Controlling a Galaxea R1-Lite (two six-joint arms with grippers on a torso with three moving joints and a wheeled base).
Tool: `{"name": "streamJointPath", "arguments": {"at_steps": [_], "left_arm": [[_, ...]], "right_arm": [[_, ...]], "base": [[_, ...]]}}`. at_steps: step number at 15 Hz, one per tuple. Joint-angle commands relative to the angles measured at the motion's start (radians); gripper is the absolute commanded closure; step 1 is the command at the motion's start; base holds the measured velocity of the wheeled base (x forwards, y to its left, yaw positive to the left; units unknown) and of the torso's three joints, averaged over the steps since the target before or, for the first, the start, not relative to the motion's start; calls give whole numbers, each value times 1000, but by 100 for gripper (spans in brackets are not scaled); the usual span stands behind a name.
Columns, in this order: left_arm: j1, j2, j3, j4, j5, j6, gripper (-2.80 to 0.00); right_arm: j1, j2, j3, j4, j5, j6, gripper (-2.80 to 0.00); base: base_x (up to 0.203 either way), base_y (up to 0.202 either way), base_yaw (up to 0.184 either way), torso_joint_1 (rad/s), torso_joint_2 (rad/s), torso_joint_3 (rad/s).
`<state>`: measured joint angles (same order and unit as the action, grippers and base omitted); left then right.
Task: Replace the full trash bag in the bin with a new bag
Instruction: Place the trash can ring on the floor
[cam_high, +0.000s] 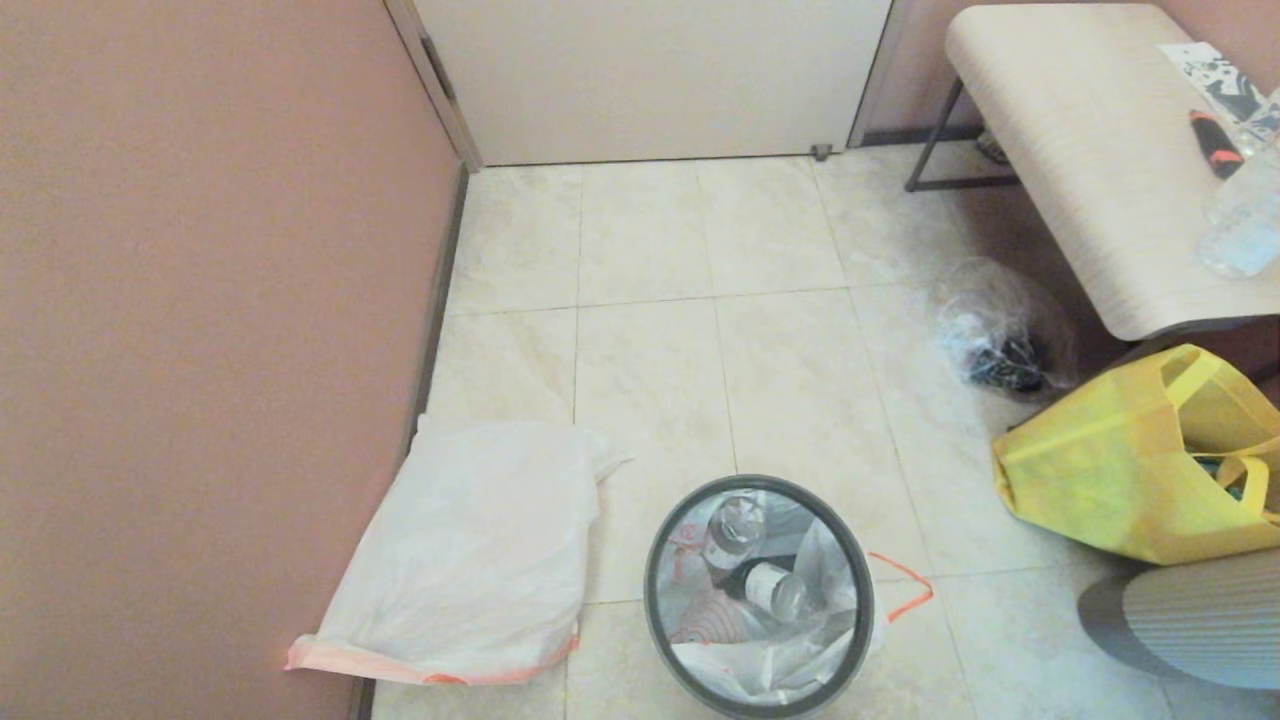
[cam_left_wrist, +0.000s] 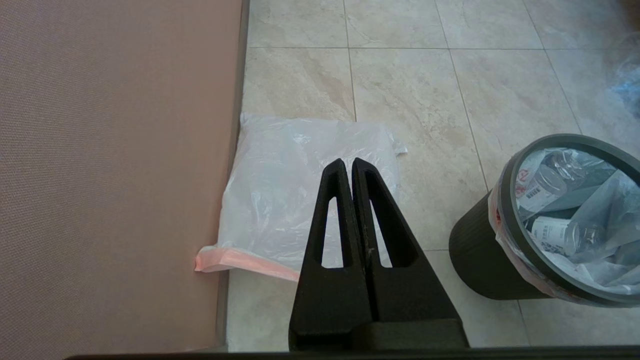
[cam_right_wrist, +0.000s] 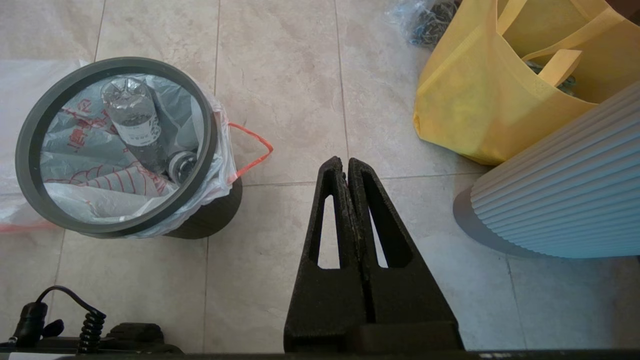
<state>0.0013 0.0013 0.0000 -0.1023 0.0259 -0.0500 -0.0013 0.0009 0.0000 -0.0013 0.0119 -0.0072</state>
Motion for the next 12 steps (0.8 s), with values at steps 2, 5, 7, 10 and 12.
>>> {"name": "streamJointPath", "arguments": {"at_steps": [2,5,7,10,12], "left_arm": [[0,0,37,-1,0,-1,0],[0,0,37,-1,1,-1,0],[0,0,37,0,1,-1,0],[0,0,37,0,2,-1,0],[0,0,37,-2,0,-1,0]], "right_arm": [[0,1,2,0,0,0,0],[0,1,2,0,0,-2,0],[0,1,2,1,0,-4,0],[-1,1,-17,12,0,-48,0],[-1,42,-82,32,0,-66,0]], "base": [[0,0,0,0,0,0],[0,0,0,0,0,0],[0,0,0,0,0,0],[0,0,0,0,0,0],[0,0,0,0,0,0]]}}
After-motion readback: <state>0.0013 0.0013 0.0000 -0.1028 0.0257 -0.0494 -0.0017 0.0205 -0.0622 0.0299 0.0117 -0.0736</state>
